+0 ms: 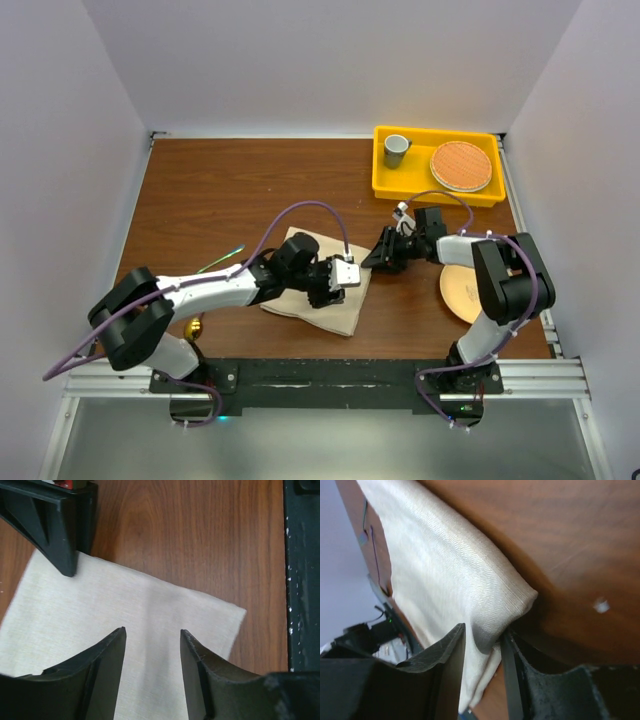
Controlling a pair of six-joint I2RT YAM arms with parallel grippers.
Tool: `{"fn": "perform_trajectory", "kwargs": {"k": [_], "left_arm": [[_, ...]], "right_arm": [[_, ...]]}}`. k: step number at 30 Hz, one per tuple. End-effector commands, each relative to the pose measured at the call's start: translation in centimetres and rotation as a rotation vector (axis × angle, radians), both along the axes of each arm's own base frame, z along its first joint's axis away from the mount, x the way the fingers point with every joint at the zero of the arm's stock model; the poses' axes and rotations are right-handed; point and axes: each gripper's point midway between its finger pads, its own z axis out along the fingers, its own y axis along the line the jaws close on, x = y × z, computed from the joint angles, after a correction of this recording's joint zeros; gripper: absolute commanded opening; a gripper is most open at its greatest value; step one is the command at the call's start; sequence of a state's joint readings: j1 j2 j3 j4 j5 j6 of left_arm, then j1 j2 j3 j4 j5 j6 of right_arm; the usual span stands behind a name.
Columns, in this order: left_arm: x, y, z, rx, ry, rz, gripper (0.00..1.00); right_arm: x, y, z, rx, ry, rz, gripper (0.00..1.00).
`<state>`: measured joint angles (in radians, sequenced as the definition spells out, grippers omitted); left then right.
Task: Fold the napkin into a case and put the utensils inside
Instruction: Move the square-folded napkin to the center of the board, then smooth out the square-folded napkin at the center of the board.
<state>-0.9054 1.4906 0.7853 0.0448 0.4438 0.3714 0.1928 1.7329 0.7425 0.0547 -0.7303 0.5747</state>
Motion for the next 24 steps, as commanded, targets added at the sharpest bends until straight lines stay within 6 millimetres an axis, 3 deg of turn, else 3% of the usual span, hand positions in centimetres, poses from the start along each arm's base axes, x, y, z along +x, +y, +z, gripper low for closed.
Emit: {"fn": "perform_trajectory", "kwargs": {"k": [1,5,7,12,24], "left_arm": [[0.4,0.6,1.5,-0.013,-0.121,-0.024,0.57],[1.1,-0.6,2.9,-0.025,-0.262,-0.012,0.74],[2.0,-0.7,2.9,0.017,-0.353,0.039,0.75],[1.4,-1.6,3.5,0.028,-0.493,0.080,0.79],[-0.4,-4.4,2.3,0.039,-0.440,0.129,0.93]], "right_arm": [[-1.3,0.2,3.3,0.019,-0.037,0.070,0.42],[0.0,-1.3,4.3,-0.095,-0.124,0.102,0.46],[0.3,-1.5,4.0,-0.118,-0.117,0.089,0.45],[1.2,-2.0,2.8,-0.152,-0.094,0.028,0.43],[2.7,-2.8,2.0,-0.213,-0.140,-0.022,0.47]]}}
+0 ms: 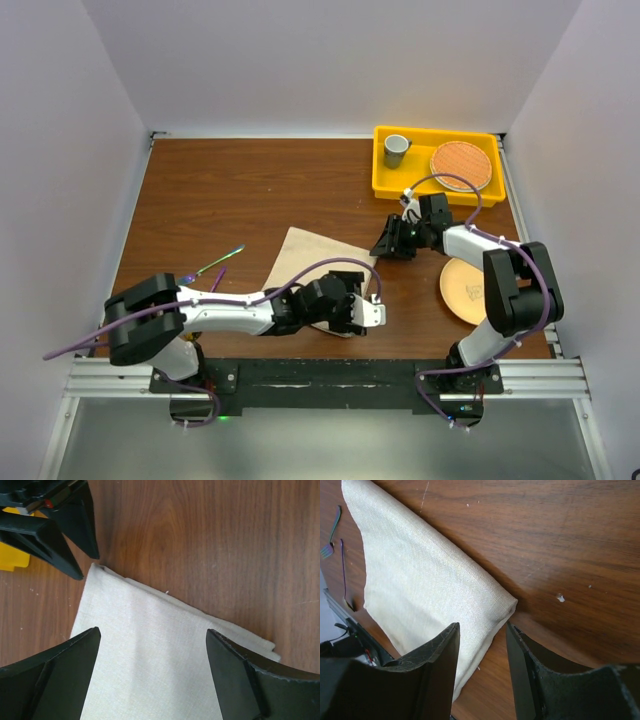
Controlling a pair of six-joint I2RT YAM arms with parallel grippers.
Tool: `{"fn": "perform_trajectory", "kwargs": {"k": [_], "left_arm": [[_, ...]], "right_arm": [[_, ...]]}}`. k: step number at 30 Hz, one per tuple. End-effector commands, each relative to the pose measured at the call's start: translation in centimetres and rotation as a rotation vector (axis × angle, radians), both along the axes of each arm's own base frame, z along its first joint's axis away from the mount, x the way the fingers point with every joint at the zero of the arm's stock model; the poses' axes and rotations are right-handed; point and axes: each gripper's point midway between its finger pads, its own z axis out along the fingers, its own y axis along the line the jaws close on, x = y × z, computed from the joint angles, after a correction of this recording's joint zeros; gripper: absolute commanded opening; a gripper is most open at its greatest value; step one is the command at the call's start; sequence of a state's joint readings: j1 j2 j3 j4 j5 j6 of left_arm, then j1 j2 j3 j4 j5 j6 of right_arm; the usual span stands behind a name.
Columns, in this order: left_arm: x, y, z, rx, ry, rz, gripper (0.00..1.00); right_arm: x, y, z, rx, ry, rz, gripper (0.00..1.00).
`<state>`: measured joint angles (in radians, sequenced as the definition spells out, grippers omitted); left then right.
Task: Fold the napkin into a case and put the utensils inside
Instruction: Smooth out the square-folded napkin at the center of the board.
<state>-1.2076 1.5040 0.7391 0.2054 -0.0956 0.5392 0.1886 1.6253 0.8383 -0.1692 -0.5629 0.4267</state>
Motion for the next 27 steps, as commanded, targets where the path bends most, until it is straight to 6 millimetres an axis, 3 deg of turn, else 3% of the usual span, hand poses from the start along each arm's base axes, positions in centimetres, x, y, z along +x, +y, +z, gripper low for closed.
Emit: {"fn": "perform_trajectory", "kwargs": {"k": [1,11,17,20,21,24,27], "left_arm": [[0.6,-1.7,1.7,-0.076,0.012,0.069,0.93],[0.3,-1.1,2.2,-0.121,0.179,0.051,0.90],[0.8,-1.4,2.5,-0.153,0.290,0.100,0.73],[3.3,-1.8,3.3,-0.213,0.348,0.234,0.66],[5.1,-2.2,3.9,-0.239,0.357,0.292,0.62],[8.2,-2.1,4.1,-0.284,0.412,0.426,0.62],[9.5,-3.2,5.8,-0.398,0.410,0.430,0.64]], "right_arm": [[1.4,-0.3,-0.1,-0.028,-0.040,-0.019,0.46],[2.1,-0.1,-1.2,-0.056,-0.095,0.056,0.47],[2.5,0.5,-1.1,-0.034,-0.117,0.103,0.52],[2.7,1.2,-0.5,0.009,-0.115,0.106,0.55],[2.7,1.3,-0.4,0.024,-0.112,0.100,0.56],[2.8,1.4,0.2,0.092,-0.091,0.058,0.58],[2.8,1.1,1.0,0.154,-0.065,-0.001,0.57]]}}
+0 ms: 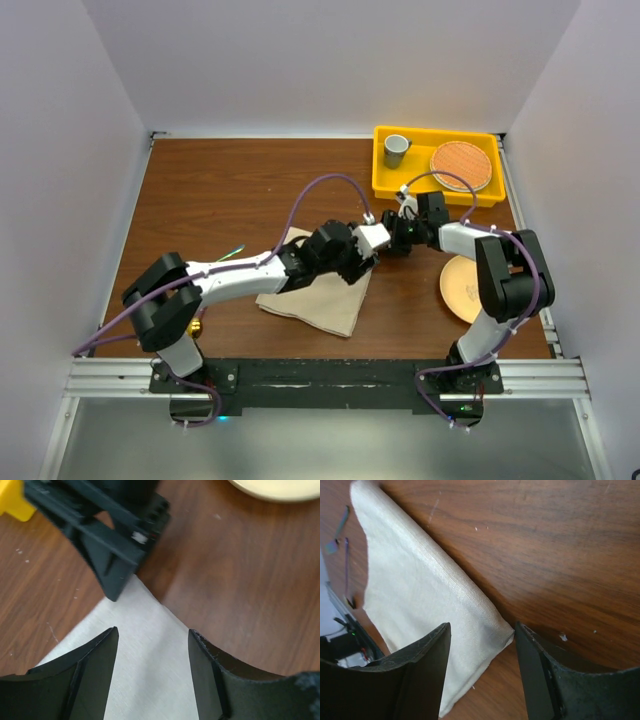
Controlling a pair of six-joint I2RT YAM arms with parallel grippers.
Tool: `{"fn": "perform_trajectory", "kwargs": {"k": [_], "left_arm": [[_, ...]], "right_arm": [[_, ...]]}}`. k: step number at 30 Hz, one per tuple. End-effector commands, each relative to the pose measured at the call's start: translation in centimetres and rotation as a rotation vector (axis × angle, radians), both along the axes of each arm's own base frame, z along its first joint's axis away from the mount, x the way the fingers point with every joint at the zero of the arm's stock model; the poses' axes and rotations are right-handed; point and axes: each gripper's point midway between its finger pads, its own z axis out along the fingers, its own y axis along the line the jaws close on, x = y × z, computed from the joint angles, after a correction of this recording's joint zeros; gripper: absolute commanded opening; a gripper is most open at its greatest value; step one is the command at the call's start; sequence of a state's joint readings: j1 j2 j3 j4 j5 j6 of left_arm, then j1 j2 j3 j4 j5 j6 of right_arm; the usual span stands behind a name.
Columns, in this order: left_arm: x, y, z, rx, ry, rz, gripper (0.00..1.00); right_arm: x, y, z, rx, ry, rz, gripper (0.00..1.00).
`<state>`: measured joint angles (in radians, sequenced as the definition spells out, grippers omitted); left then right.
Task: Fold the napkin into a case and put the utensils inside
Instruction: Smooth out the square-folded napkin at the center of the board.
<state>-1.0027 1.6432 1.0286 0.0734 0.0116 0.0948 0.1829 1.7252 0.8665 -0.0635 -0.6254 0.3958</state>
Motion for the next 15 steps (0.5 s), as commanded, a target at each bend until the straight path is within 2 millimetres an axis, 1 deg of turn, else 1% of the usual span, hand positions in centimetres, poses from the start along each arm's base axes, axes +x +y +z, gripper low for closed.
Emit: {"fn": "perform_trajectory", "kwargs": {"k": [1,2,3,4,5,6,7,8,10,11,13,14,15], "left_arm": [[2.6,-1.2,2.9,-0.176,0.043,0.127,0.64],[2.6,-1.4,2.8,-0.192,0.071,0.119,0.64],[3.3,-1.2,2.9,-0.206,0.091,0.136,0.63],[3.3,-1.2,2.8,-0.216,0.124,0.143,0.63],[3.6,-1.1,2.5,-0.212,0.135,0.148,0.62],[3.9,-0.9,2.2,-0.204,0.139,0.151,0.60],[3.9,-0.9,2.1,-0.194,0.133,0.152,0.59],[4.0,-0.9,1.6,-0.184,0.138,0.147,0.59],[4.0,-1.2,1.3,-0.168,0.140,0.130,0.56],[4.0,-1.4,0.6,-0.155,0.155,0.128,0.56],[4.3,-1.8,0.4,-0.140,0.166,0.131,0.54],[4.5,-1.9,-0.3,-0.125,0.173,0.138,0.53],[4.7,-2.2,-0.2,-0.127,0.170,0.139,0.52]], "right_arm": [[1.0,-0.1,2.1,0.125,-0.001,-0.072,0.57],[0.9,-0.5,2.2,0.128,0.008,-0.087,0.57],[0.7,-0.8,2.6,0.127,0.004,-0.095,0.56],[0.5,-1.1,2.7,0.122,0.006,-0.102,0.55],[-0.1,-1.6,2.4,0.109,0.031,-0.116,0.54],[-0.4,-1.8,2.5,0.101,0.028,-0.121,0.51],[-0.9,-1.9,2.2,0.091,0.048,-0.128,0.50],[-1.6,-1.9,1.6,0.089,0.069,-0.128,0.43],[-2.0,-2.1,0.9,0.081,0.092,-0.144,0.37],[-2.4,-2.3,0.3,0.074,0.104,-0.152,0.34],[-2.5,-2.5,-0.3,0.058,0.108,-0.163,0.31],[-2.6,-2.6,-0.7,0.056,0.117,-0.165,0.27],[-2.8,-2.6,-1.0,0.052,0.128,-0.166,0.27]]}}
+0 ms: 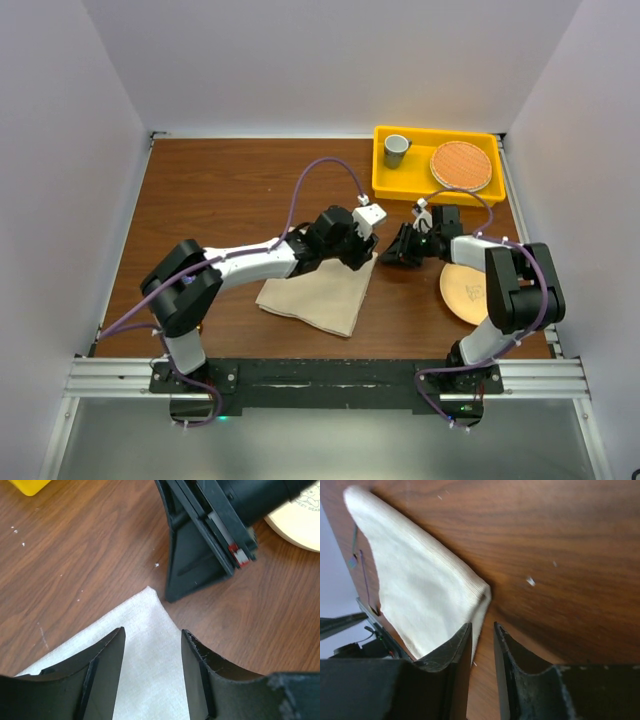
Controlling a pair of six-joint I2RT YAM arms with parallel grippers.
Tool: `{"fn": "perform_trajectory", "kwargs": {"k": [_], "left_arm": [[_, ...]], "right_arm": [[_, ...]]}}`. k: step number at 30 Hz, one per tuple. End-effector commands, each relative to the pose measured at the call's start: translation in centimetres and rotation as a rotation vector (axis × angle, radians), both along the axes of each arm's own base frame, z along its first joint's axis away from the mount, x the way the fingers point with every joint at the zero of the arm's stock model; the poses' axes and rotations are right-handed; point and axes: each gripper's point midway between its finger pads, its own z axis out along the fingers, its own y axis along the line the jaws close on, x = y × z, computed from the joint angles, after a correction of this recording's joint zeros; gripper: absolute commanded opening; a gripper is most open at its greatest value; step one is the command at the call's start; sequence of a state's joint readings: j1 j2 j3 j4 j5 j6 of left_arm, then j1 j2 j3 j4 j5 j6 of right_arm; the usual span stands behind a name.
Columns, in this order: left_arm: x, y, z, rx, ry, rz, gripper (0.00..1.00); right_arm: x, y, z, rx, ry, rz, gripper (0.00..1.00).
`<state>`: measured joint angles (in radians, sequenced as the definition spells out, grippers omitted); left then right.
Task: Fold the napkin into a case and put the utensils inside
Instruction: Smooth out the square-folded napkin at the center of the board.
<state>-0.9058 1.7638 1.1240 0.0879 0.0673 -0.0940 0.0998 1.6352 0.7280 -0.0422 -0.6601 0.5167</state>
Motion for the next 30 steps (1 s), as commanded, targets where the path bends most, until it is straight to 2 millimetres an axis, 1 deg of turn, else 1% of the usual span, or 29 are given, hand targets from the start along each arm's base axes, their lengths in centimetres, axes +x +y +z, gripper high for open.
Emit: {"fn": "perform_trajectory", "kwargs": {"k": [1,2,3,4,5,6,7,11,15,19,23,27,30], "left_arm": [[0.9,-1.6,0.8,-0.020,-0.005,0.001,0.52],[1.0,-1.8,0.2,-0.009,-0.002,0.001,0.52],[1.1,-2.1,0.4,-0.007,-0.010,-0.003,0.52],[1.3,-2.1,0.2,0.010,-0.015,0.005,0.52],[1.4,-2.6,0.0,0.019,-0.015,0.002,0.52],[1.4,-2.5,-0.4,0.037,-0.010,0.005,0.52],[1.6,-2.5,-0.6,0.044,-0.015,0.013,0.52],[1.5,-2.5,-1.3,0.065,-0.009,0.018,0.49],[1.4,-2.4,-1.8,0.067,0.006,0.024,0.49],[1.3,-2.6,-2.1,0.070,0.011,0.022,0.46],[1.3,-2.9,-2.2,0.072,0.014,0.012,0.45],[1.1,-3.3,-2.5,0.077,0.020,0.003,0.45],[1.2,-3.5,-3.0,0.094,0.015,0.003,0.45]], "right_arm": [[-0.2,-0.2,-1.2,-0.017,0.027,-0.023,0.27],[-0.1,-0.2,-1.5,-0.020,0.034,-0.024,0.27],[-0.1,-0.2,-1.7,-0.019,0.040,-0.026,0.27],[0.0,-0.1,-1.9,-0.012,0.048,-0.028,0.27],[-0.1,-0.1,-2.4,-0.009,0.067,-0.028,0.27],[-0.2,0.1,-2.5,0.000,0.082,-0.028,0.27],[0.2,0.2,-2.4,0.013,0.069,-0.031,0.27],[-0.1,0.5,-2.9,0.039,0.098,-0.037,0.27],[-0.3,0.5,-3.5,0.037,0.116,-0.040,0.27],[-0.3,0.5,-3.9,0.029,0.127,-0.042,0.21],[-0.5,0.3,-4.4,0.013,0.141,-0.043,0.11],[-0.5,0.4,-4.6,0.020,0.151,-0.042,0.10],[-0.4,0.4,-4.8,0.021,0.149,-0.039,0.07]]}}
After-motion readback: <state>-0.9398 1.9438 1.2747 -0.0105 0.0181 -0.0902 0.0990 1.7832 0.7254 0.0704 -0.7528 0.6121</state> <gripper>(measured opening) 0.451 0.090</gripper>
